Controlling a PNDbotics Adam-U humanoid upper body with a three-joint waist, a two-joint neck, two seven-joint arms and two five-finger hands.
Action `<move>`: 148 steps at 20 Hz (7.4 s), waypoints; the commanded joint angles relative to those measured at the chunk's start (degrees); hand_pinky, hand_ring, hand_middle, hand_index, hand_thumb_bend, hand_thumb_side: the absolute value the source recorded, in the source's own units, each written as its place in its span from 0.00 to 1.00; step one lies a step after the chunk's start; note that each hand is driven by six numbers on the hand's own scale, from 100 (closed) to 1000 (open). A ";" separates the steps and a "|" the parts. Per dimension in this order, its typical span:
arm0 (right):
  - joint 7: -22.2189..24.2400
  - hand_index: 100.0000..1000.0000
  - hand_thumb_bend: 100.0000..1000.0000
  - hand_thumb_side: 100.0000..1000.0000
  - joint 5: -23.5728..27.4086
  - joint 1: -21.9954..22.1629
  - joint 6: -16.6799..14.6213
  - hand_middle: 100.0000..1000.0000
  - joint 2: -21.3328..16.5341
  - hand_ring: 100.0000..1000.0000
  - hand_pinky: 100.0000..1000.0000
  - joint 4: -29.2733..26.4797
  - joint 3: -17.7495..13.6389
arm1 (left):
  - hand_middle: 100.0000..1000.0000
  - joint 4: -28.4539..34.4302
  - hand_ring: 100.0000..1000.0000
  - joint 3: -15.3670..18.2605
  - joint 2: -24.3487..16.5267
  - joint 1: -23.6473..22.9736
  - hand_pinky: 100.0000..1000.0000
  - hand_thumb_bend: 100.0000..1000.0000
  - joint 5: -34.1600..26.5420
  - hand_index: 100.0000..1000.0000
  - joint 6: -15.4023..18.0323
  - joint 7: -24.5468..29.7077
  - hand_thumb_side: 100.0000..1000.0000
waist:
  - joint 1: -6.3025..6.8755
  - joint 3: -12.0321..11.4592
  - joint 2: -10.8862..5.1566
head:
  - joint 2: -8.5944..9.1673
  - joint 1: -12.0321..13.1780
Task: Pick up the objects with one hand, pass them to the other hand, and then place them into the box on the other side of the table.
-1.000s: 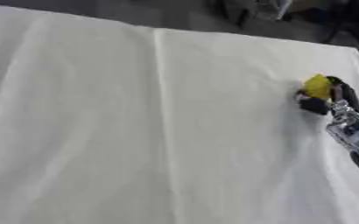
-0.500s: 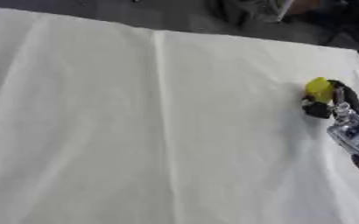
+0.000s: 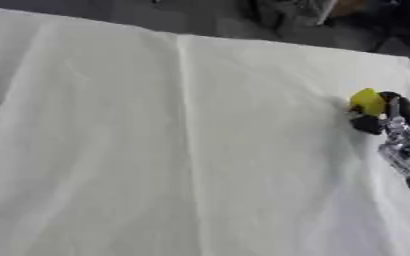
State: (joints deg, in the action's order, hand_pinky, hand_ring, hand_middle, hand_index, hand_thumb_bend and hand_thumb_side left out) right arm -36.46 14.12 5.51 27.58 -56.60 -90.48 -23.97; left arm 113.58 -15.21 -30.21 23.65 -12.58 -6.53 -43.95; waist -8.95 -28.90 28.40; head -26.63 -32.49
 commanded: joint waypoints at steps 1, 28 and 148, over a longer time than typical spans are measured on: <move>-15.50 0.55 0.00 0.00 -3.40 -0.19 16.30 0.48 -1.16 0.71 0.67 -2.68 -1.90 | 0.70 1.01 0.18 0.88 -0.76 0.07 1.00 0.81 0.11 0.80 0.18 -0.26 0.50 | 0.38 0.45 -1.49 | -0.34 0.23; -15.50 0.48 0.00 0.00 -21.47 -1.84 4.43 0.42 7.05 0.56 0.60 -24.11 14.36 | 0.70 1.01 0.18 2.15 -1.97 -0.51 1.00 0.81 -3.40 0.80 -1.09 0.98 0.49 | 4.44 8.42 -9.61 | -7.18 10.92; 25.64 0.46 0.00 0.00 -24.19 -43.15 -47.03 0.40 23.81 0.54 0.64 -24.11 50.21 | 0.68 1.01 0.20 -19.65 12.19 26.08 1.00 0.40 -12.49 0.69 -45.43 20.76 0.58 | 3.56 12.20 -14.06 | -8.72 21.62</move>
State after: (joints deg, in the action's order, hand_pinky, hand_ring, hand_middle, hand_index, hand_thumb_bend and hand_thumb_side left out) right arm -11.10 -10.36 -36.85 -19.40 -32.37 -113.54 26.85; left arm 113.60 -35.79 -18.09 48.90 -24.03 -46.68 -16.33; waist -5.71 -16.74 15.19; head -36.08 -10.91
